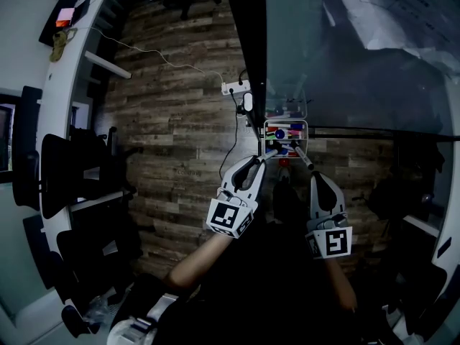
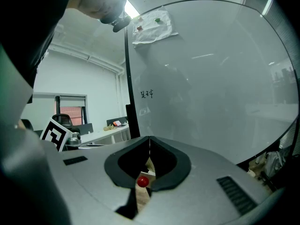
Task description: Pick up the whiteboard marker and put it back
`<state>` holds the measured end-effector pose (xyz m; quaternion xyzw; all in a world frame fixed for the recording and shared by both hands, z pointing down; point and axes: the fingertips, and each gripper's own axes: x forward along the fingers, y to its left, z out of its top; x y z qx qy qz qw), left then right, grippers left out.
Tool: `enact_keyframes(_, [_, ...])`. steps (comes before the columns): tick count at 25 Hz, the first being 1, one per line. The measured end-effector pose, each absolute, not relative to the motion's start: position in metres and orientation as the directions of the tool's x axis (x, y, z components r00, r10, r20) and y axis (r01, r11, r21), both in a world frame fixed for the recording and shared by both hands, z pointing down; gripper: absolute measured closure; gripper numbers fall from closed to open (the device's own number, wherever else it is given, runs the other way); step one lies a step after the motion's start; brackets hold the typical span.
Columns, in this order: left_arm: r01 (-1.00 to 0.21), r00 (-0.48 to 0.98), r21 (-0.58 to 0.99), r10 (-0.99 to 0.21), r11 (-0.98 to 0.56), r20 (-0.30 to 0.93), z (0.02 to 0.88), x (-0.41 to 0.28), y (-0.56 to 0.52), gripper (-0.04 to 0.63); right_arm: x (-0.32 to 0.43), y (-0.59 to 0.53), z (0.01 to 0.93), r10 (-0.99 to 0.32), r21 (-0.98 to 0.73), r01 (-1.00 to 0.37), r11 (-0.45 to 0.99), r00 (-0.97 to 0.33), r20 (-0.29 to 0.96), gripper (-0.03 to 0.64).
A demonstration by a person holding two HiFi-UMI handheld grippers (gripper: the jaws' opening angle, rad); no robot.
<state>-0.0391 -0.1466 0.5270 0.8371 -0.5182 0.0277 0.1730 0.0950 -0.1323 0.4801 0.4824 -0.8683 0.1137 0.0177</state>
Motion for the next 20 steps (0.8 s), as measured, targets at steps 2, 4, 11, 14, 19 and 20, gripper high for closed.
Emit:
enact_keyframes(2, [-0.876, 0.466, 0.254, -0.855, -0.410, 0.228, 0.527, -0.038, -0.147, 0.522, 0.093, -0.134, 0.478, -0.834, -0.180, -0.840, 0.512, -0.536, 0.133, 0.603])
enact_keyframes(4, [-0.872, 0.473, 0.256, -0.851, -0.416, 0.230, 0.528, -0.037, -0.146, 0.522, 0.092, -0.135, 0.478, -0.835, -0.182, -0.841, 0.509, -0.534, 0.133, 0.603])
enact_keyframes(11, [-0.874, 0.475, 0.242, -0.849, -0.423, 0.233, 0.528, -0.035, -0.145, 0.486, 0.090, -0.135, 0.475, -0.837, -0.182, -0.841, 0.509, -0.533, 0.120, 0.603])
enact_keyframes(14, [-0.882, 0.457, 0.239, -0.859, -0.405, 0.230, 0.525, -0.042, -0.146, 0.483, 0.091, -0.131, 0.478, -0.836, -0.190, -0.843, 0.503, -0.531, 0.141, 0.603])
enact_keyframes(19, [-0.892, 0.435, 0.232, -0.876, -0.388, 0.207, 0.518, -0.050, -0.147, 0.483, 0.090, -0.128, 0.476, -0.838, -0.191, -0.845, 0.500, -0.527, 0.143, 0.603])
enact_keyframes(20, [-0.893, 0.433, 0.225, -0.878, -0.389, 0.203, 0.517, -0.050, -0.146, 0.483, 0.090, -0.127, 0.476, -0.838, -0.191, -0.845, 0.500, -0.528, 0.140, 0.603])
